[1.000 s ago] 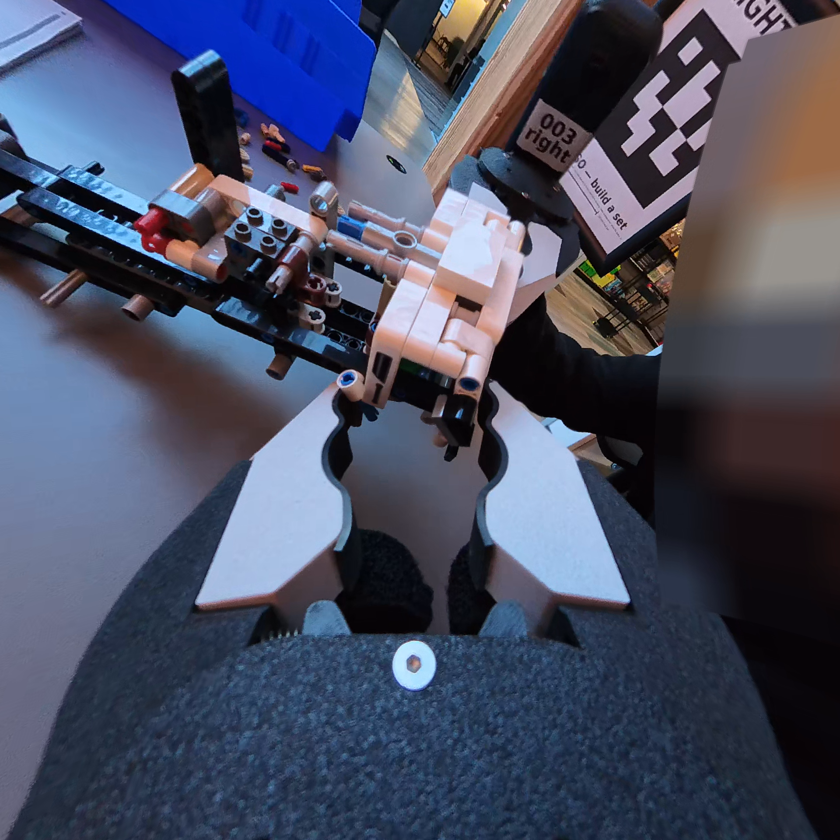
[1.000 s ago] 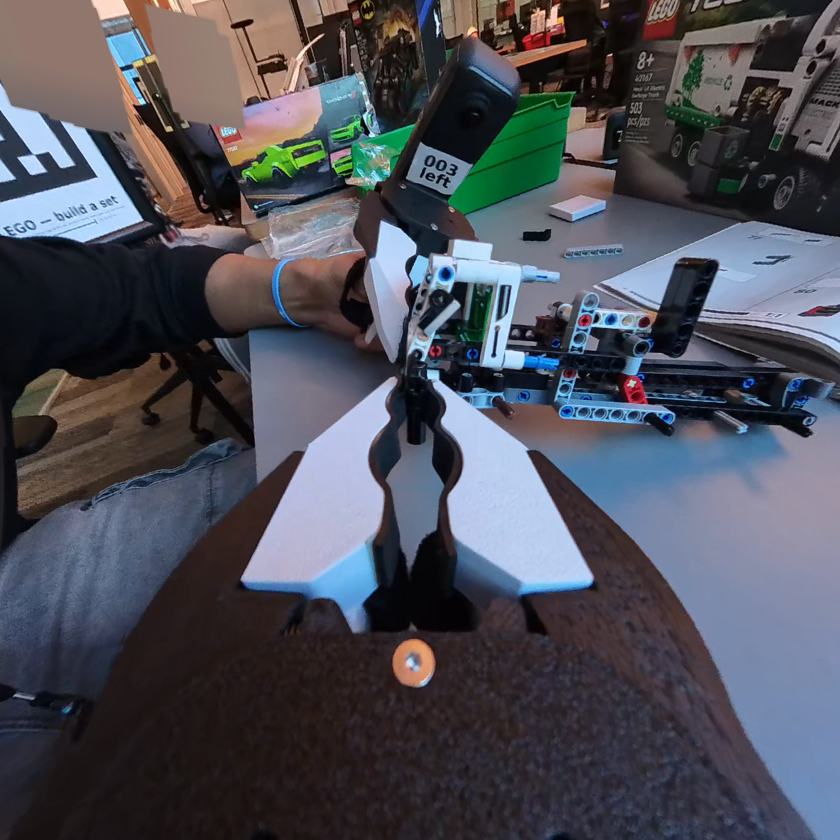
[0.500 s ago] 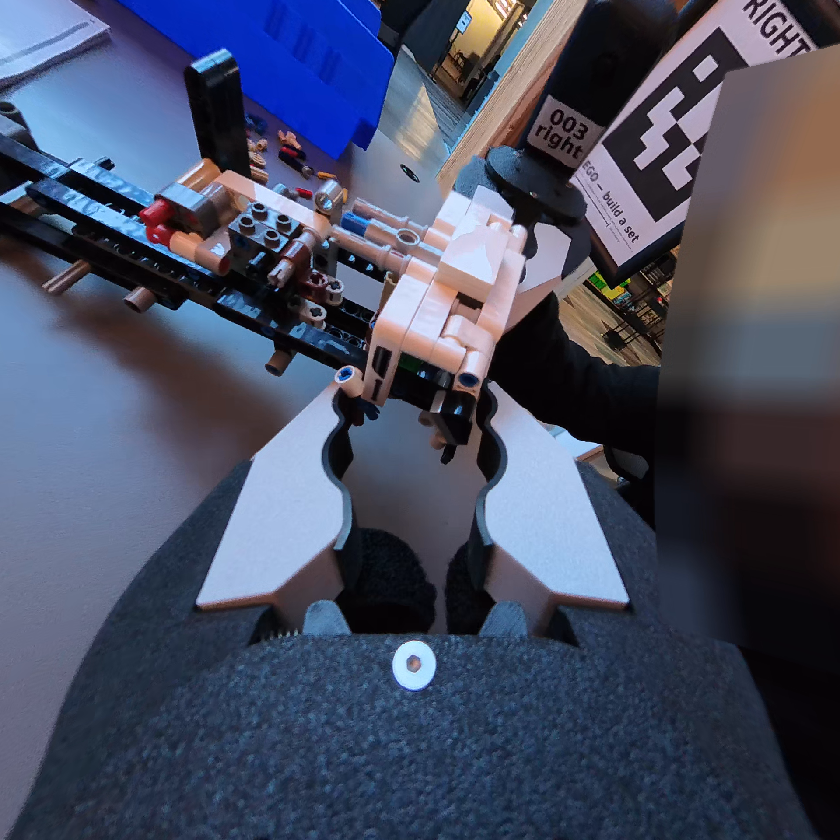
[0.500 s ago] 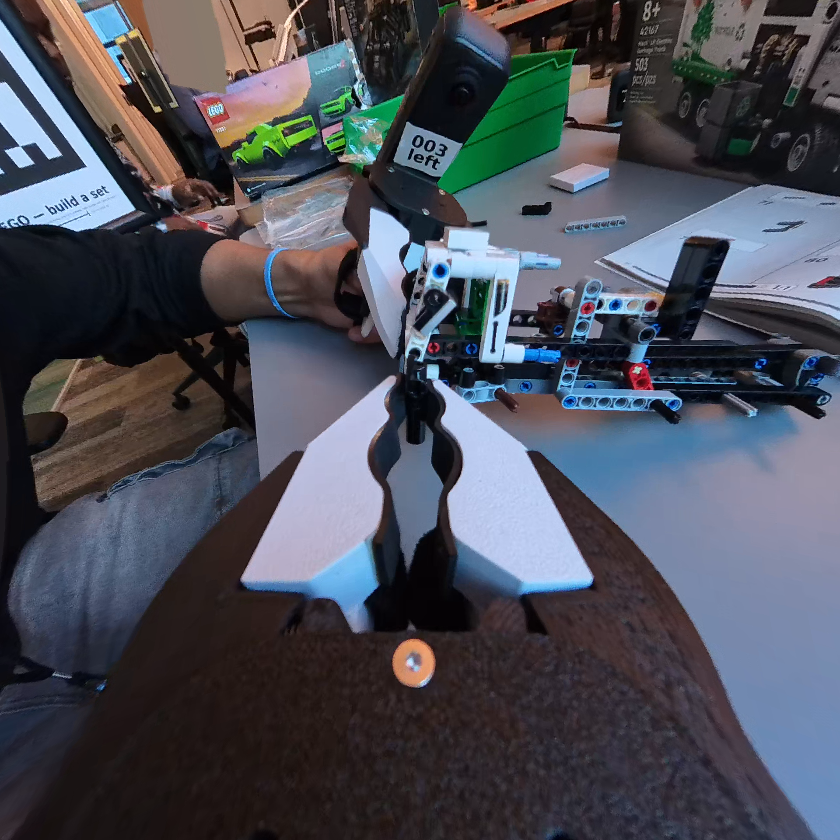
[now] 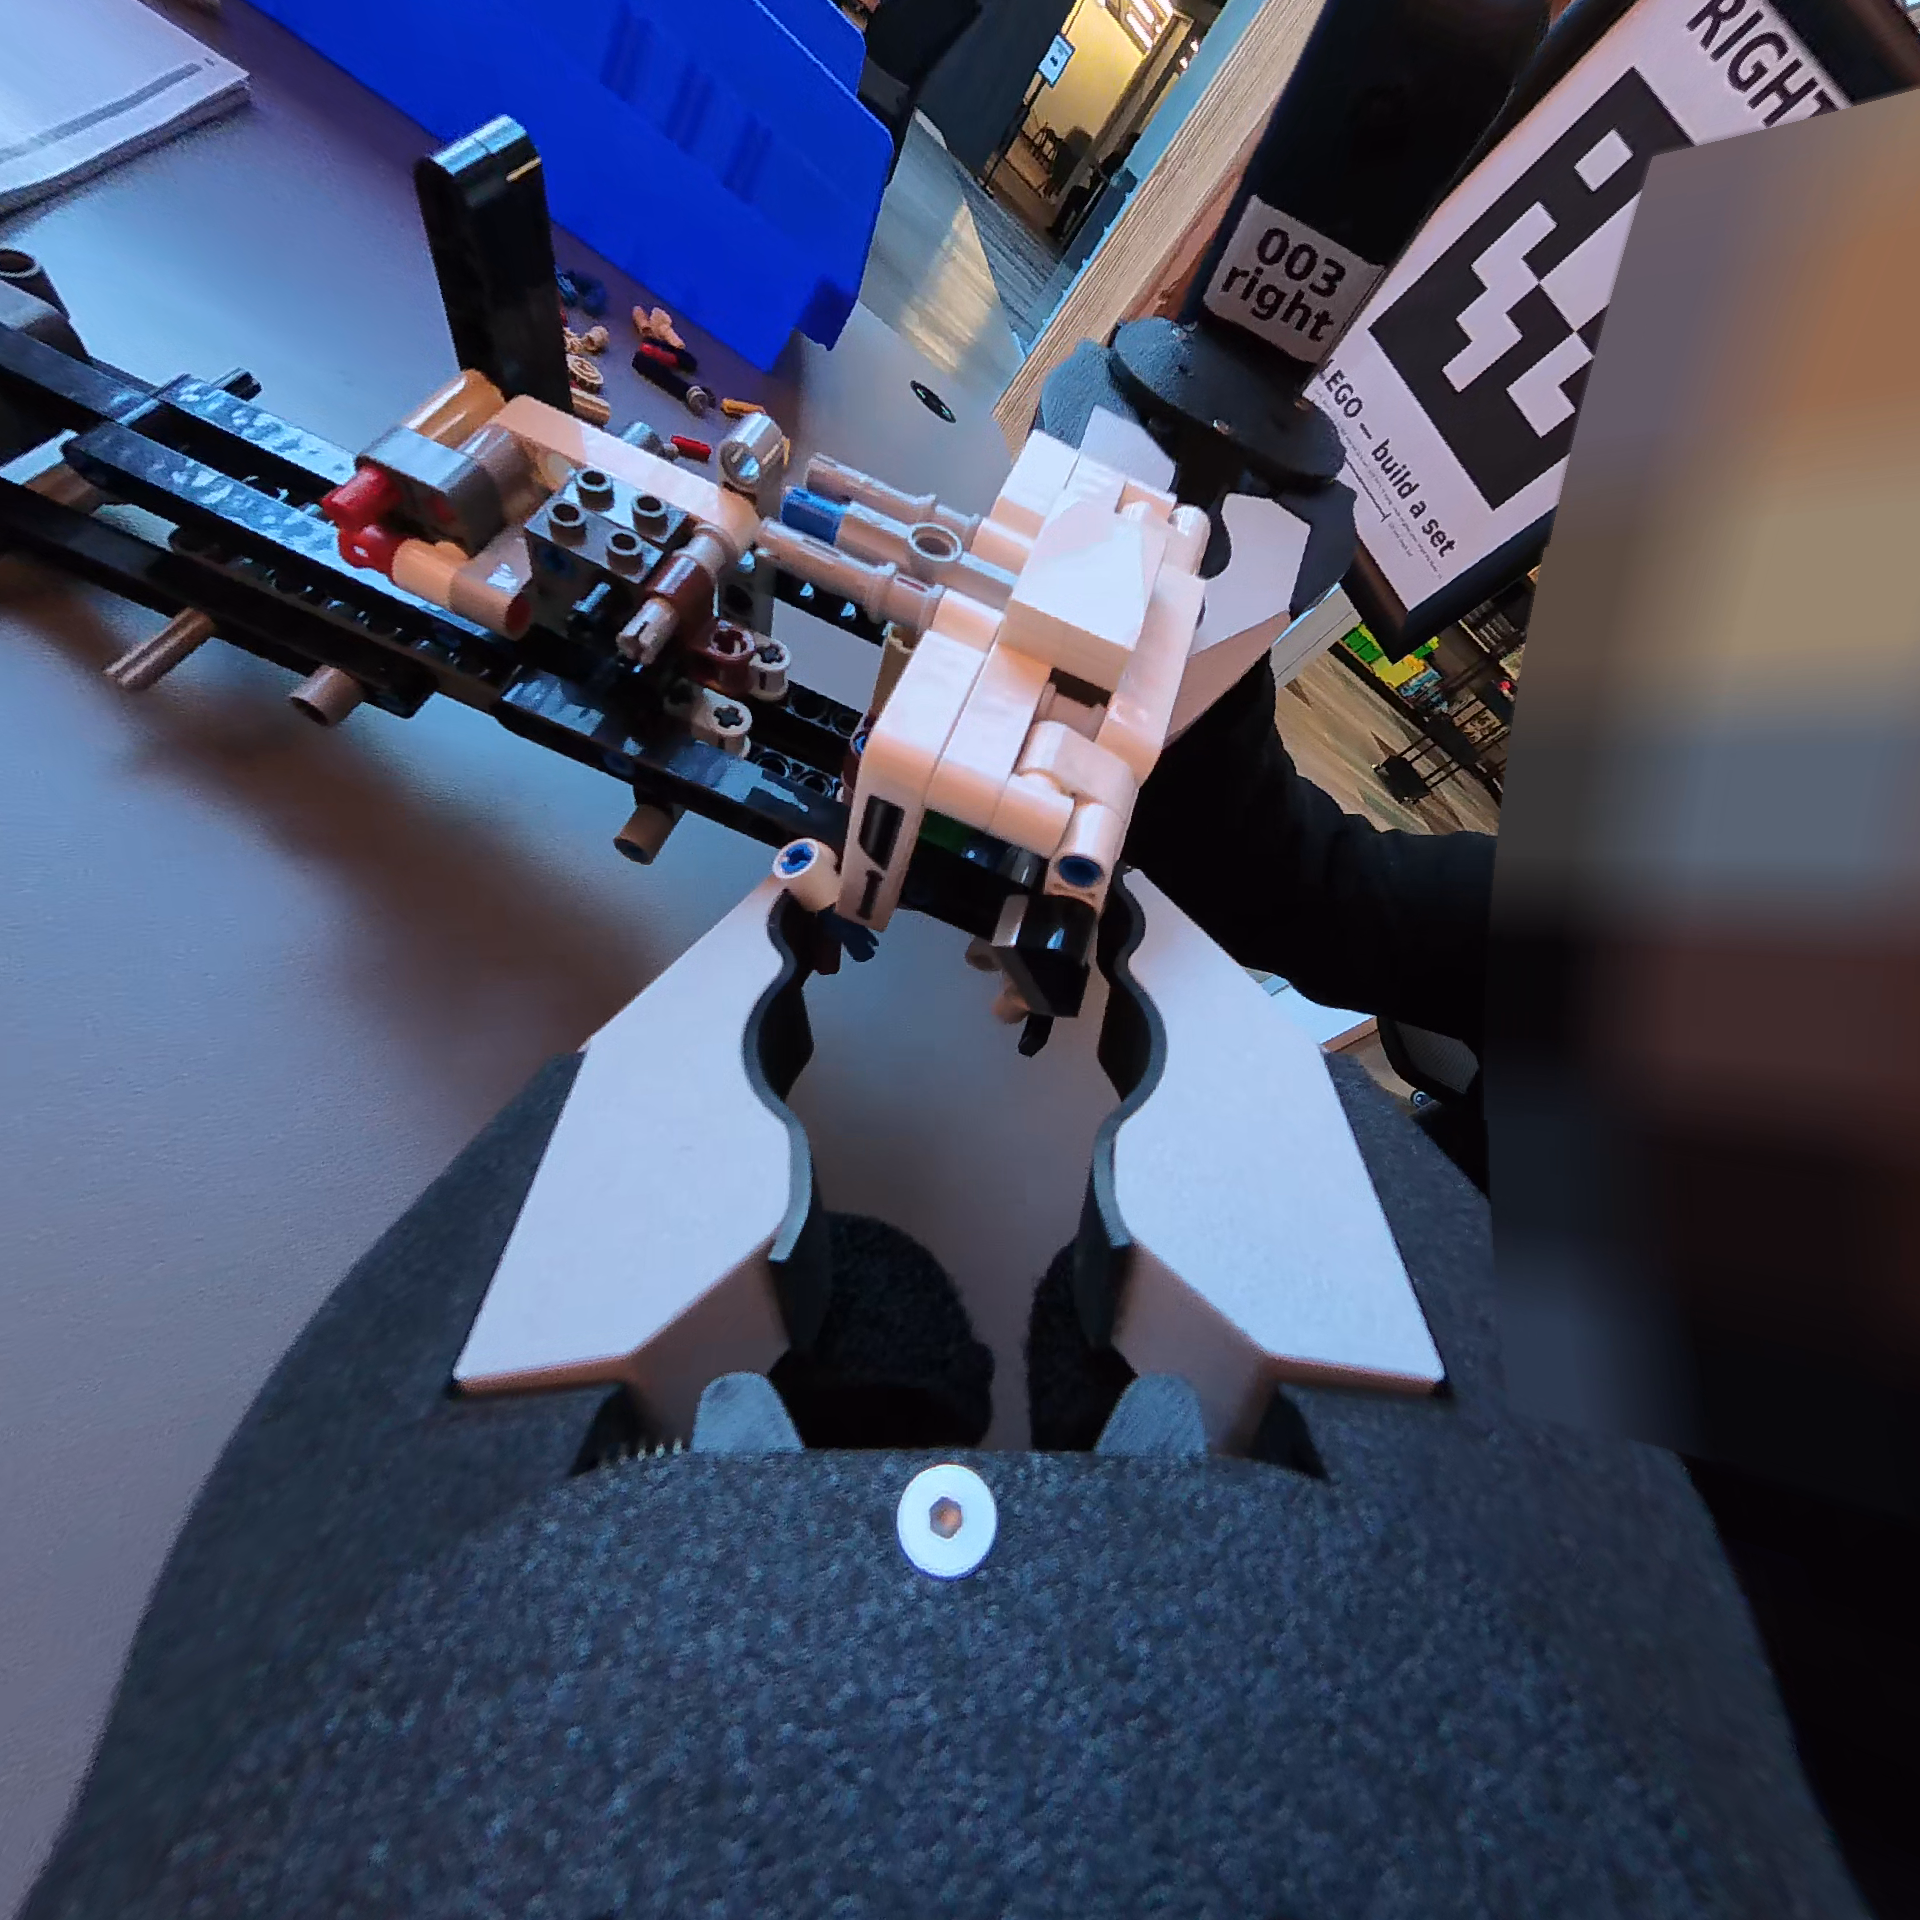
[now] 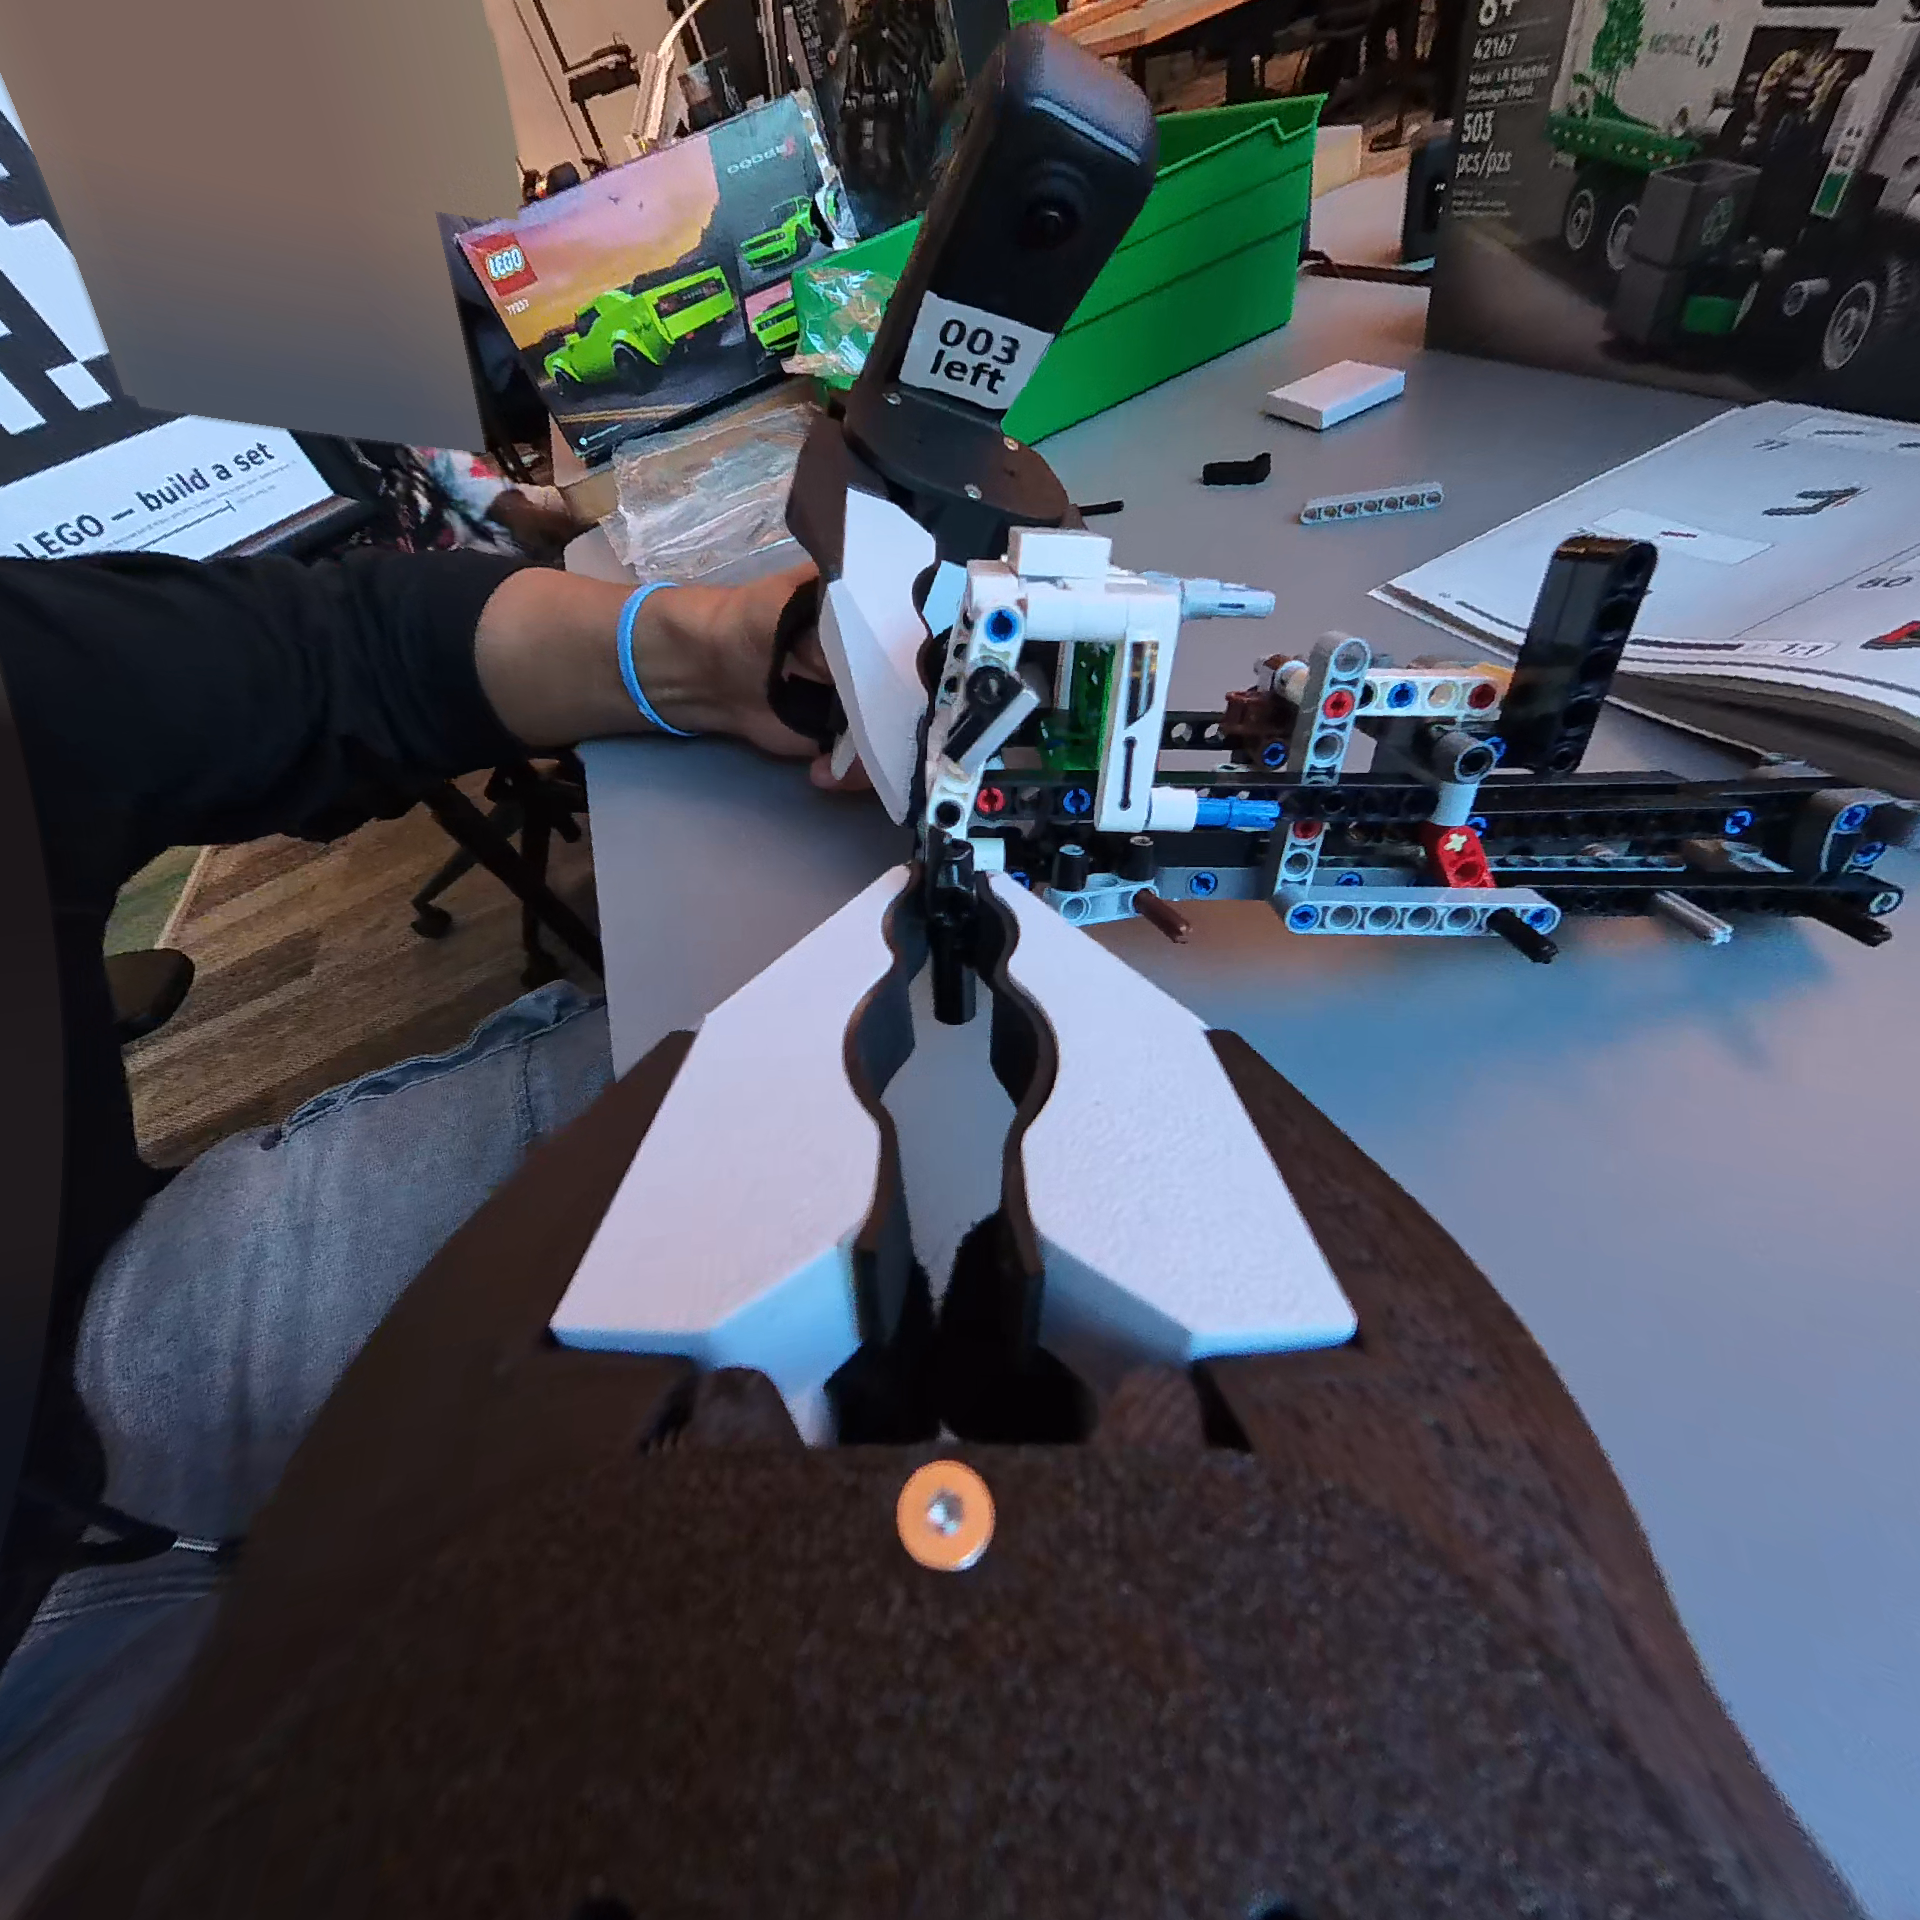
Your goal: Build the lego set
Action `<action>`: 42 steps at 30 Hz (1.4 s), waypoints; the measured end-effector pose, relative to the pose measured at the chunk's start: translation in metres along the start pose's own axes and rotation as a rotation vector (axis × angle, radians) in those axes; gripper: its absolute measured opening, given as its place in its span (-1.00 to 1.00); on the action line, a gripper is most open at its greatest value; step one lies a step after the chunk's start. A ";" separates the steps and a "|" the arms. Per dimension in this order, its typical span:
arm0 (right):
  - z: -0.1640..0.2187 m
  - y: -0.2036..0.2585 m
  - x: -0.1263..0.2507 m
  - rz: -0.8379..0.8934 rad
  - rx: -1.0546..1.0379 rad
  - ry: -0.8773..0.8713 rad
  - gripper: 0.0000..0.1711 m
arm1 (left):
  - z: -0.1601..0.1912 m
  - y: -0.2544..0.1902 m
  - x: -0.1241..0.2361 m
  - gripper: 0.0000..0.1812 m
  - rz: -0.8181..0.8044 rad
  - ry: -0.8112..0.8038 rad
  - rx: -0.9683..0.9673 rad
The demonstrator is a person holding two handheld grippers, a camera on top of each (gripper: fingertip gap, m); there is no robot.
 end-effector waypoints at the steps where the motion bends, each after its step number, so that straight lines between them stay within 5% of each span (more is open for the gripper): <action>1: 0.000 0.000 0.000 0.006 0.010 0.002 -0.93 | 0.000 0.000 0.000 -0.40 0.001 0.000 0.001; 20: -0.004 -0.005 0.000 -0.001 -0.121 0.117 -0.93 | -0.001 0.001 -0.001 -0.40 -0.021 -0.019 0.012; 35: -0.003 -0.003 -0.001 -0.003 0.043 0.099 -0.93 | 0.000 -0.001 -0.002 -0.40 -0.012 -0.027 0.029; 42: 0.003 -0.008 -0.002 -0.071 -0.096 0.075 -0.93 | 0.000 0.000 -0.002 -0.42 -0.044 -0.030 0.018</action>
Point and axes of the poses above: each gripper's, where its closed fingertips meet, x back along the fingers, z out of its underside, y = z × x across the jaws, the point moved 6 cm from there along x, back along the fingers, and after that the axes turned 3 degrees about x, right-handed, at the moved point
